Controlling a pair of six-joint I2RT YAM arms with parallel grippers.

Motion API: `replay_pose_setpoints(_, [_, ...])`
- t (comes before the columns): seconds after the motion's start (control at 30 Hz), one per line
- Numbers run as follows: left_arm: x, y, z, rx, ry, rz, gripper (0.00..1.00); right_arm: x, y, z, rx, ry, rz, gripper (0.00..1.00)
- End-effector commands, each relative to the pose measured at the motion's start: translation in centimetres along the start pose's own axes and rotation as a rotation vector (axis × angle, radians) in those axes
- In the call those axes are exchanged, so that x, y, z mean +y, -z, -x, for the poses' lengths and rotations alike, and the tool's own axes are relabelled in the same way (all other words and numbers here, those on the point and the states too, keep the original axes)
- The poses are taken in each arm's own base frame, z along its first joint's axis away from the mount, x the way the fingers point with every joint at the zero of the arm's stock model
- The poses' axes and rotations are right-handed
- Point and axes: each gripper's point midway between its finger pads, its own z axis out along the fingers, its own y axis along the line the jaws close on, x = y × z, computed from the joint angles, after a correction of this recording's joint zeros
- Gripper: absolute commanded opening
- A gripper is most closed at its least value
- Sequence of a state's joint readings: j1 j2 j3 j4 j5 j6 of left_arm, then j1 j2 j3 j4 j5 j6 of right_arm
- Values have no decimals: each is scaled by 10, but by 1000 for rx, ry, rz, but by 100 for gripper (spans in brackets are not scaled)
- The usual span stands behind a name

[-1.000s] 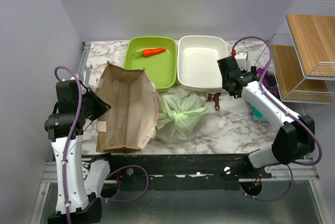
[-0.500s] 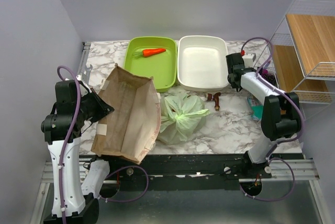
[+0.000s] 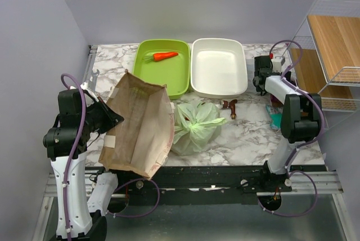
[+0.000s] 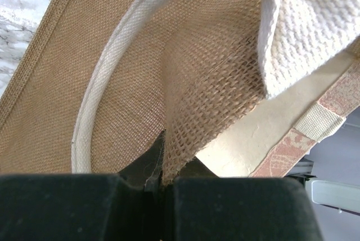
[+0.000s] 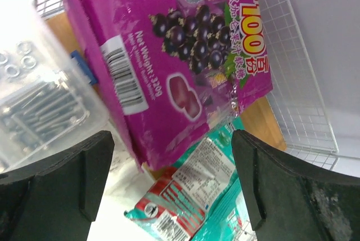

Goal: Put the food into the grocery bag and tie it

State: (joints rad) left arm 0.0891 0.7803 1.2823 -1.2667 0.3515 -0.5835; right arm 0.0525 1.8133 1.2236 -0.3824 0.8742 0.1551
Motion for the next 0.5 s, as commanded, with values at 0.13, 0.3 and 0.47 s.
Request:
replay_pose_setpoints(0.13, [-11,-4,3,9,-19,-57,0,8,-25,7,1,-26,4,87])
replay_pose_setpoints(0.3, [-12,-8,7,15,-17,-56,0,5,-39,1,23,-47,11,78])
replay_pose_setpoints(0.47, [-15,-10,12,19,-19,-56,0,7,-46,-2,35,-59,22,59])
